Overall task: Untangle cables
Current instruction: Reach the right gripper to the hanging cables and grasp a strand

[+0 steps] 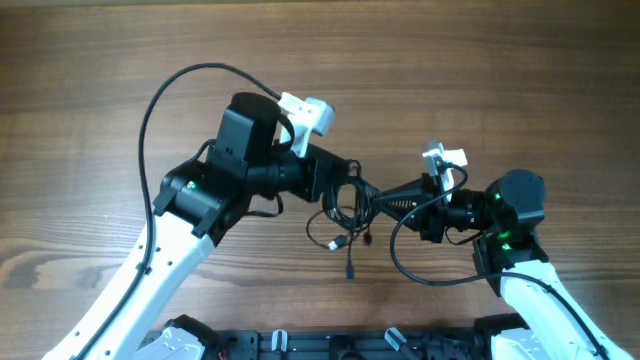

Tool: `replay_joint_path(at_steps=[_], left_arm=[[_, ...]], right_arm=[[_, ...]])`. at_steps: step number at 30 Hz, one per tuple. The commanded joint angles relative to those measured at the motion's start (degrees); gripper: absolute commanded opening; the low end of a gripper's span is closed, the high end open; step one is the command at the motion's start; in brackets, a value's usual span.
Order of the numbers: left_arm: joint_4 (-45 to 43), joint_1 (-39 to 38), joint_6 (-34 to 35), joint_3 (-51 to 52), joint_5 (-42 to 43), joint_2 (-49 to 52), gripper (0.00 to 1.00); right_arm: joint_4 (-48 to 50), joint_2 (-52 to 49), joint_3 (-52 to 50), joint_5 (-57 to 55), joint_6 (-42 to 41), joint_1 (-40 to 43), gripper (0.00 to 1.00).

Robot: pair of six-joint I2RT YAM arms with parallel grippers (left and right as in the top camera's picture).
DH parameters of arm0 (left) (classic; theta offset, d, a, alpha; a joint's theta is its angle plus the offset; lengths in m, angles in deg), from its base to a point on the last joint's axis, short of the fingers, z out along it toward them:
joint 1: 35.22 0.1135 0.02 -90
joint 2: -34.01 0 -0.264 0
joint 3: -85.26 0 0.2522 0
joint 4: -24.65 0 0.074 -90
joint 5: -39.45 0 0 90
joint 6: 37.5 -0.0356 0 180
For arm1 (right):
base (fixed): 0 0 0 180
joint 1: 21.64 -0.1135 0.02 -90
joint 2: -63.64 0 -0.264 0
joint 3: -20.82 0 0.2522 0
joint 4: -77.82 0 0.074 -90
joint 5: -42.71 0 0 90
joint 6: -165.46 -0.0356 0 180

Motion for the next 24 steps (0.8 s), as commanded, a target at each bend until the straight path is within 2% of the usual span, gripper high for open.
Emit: replay_joint_path(at_steps=[1,7,8,10,11,12,14,17,19,20,22,23,24], left_arm=[[-1.4,0.2,15.8,-0.2,-15.8,0.1,0.04],[-1.0,0.2,13.6,-0.2,-13.4,0.1,0.04],[-1.0,0.2,13.5,-0.2,-12.4,0.1,0.04],[-1.0,0.2,12.8,-0.2,-10.5,0.1,0.04],[-1.0,0.1,11.3,-0.2,-8.7,0.1,0.04],[-1.0,-0.1,10.7,-0.2,-8.0,0.1,0.04],[-1.2,-1.0,10.7,-0.2,-8.0,0.1,0.04],[-2.1,-2.6,10.8,-0.2,-8.0,0.1,0.04],[-2.3,-3.5,10.8,-0.2,-8.0,0.1,0.04],[-2.5,-3.9,10.8,-0.2,-8.0,0.1,0.04],[-3.1,-4.5,10.8,-0.2,-8.0,0.1,0.04],[-3.3,-4.5,11.1,-0.2,-8.0,0.1,0.04],[-3.6,-4.5,12.2,-0.2,-8.1,0.1,0.04]], right_arm=[[-0.7,-0.5,0.6,5.2,-2.2,-0.2,0.05],[-0.7,-0.5,0.6,2.5,-2.0,-0.2,0.05],[-0.8,-0.5,0.6,2.3,-2.0,-0.2,0.13],[-0.8,-0.5,0.6,2.3,-2.0,-0.2,0.47],[-0.8,-0.5,0.6,2.1,-2.0,-0.2,0.59],[-0.8,-0.5,0.6,1.5,-2.0,-0.2,0.7],[-0.8,-0.5,0.6,-0.2,-2.0,-0.2,0.81],[-1.0,-0.5,0.6,-3.8,-1.0,-0.2,0.85],[-2.1,-0.5,0.6,-6.4,3.6,-0.2,0.85],[-3.0,-0.5,0.6,-8.0,4.6,-0.2,0.82],[-5.1,-0.5,0.6,-11.1,5.4,-0.2,0.64],[-5.6,-0.5,0.6,-11.2,5.4,-0.2,0.58],[-6.0,-0.5,0.6,-11.2,5.3,-0.3,0.56]])
